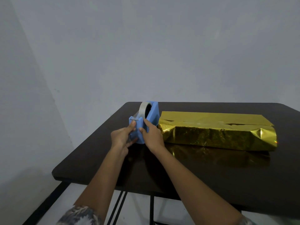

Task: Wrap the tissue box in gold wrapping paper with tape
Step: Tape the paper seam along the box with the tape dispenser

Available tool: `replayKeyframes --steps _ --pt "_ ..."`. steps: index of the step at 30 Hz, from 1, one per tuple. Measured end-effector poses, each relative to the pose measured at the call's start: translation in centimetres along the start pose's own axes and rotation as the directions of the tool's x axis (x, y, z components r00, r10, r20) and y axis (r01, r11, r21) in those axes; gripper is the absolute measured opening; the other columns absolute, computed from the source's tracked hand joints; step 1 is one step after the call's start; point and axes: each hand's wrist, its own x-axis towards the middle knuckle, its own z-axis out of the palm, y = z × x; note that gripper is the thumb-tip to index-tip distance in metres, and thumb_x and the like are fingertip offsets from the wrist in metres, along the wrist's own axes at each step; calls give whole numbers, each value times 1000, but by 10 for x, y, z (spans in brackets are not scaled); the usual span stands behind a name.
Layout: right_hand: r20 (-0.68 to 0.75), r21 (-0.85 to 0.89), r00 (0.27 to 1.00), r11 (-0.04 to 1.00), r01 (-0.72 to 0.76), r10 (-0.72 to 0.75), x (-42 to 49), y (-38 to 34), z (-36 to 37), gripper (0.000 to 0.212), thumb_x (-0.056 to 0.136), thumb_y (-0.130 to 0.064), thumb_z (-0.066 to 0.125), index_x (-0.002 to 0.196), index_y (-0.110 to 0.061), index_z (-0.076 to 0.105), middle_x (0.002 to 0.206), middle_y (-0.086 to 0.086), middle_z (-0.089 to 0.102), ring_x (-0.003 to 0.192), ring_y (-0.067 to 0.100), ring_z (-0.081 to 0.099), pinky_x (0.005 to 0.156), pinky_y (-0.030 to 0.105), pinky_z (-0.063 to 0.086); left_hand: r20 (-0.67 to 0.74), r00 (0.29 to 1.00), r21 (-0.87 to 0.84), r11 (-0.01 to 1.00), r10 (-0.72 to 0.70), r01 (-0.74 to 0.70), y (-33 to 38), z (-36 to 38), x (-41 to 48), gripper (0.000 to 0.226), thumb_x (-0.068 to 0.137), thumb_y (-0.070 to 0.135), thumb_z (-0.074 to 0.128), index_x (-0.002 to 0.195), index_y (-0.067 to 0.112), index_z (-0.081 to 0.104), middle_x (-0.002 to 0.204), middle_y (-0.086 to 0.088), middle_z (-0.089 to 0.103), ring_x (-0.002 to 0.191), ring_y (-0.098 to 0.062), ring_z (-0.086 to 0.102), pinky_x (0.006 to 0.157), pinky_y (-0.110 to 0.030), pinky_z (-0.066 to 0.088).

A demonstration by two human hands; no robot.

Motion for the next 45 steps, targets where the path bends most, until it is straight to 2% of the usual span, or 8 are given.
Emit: replayKeyframes --steps 4,8,16,23,28,33,39,45 --pt "48 203 997 978 51 -62 -15 -9 -24 45 95 -22 52 139 -21 42 130 8 55 111 29 59 88 45 53 -51 999 3 1000 -13 13 -3 0 -7 38 75 18 78 99 -8 64 102 -17 65 88 -24 62 54 -31 54" --pt "-177 150 963 961 231 -203 -28 -10 -94 25 92 -28 56 115 -19 64 107 2 68 92 19 65 81 43 55 -129 987 35 995 98 -94 -12 -1 -27 20 80 18 74 73 4 63 78 -8 64 79 -22 63 68 -29 55" --pt "-598 -66 801 997 -42 -6 -57 76 -263 30 97 -28 49 119 -14 62 117 -1 64 110 14 56 89 27 41 566 796 186 908 214 -376 -4 101 -94 12 83 24 67 85 13 72 89 -3 70 88 -14 64 77 -28 54" --pt "-166 105 984 991 82 -64 -70 61 -291 27 87 -38 60 98 -16 71 91 -10 67 84 -2 59 63 14 40 849 513 288 703 126 -650 -2 188 -133 8 83 16 70 82 9 75 76 -6 70 69 -8 64 64 -18 54" --pt "-182 109 979 987 118 -97 -72 70 -296 12 82 -20 71 86 -8 72 71 -8 64 62 -7 57 53 5 39 866 492 316 661 92 -680 -6 203 -139 5 81 15 70 80 13 75 68 1 69 66 -5 64 66 -21 55" --pt "-305 59 944 986 154 -129 -69 77 -297 10 79 -21 73 71 -27 72 67 -13 67 73 6 61 77 34 51 865 498 319 691 68 -648 -6 207 -143 4 80 14 72 79 11 74 65 -1 68 60 -7 61 58 -17 51" --pt "-411 130 907 978 160 -94 -66 74 -295 8 80 -24 71 73 -20 72 71 -10 68 71 8 62 75 33 50 771 629 405 686 99 -605 -4 208 -136 50 78 27 75 124 23 59 64 -1 67 41 -5 50 44 -13 41" --pt "-386 216 919 962 170 -75 -68 76 -300 11 82 -22 69 77 -14 71 76 -1 68 71 12 61 67 23 43 760 643 356 769 93 -532 -3 206 -131 44 81 48 63 114 18 68 99 1 71 91 -10 64 72 -25 54"
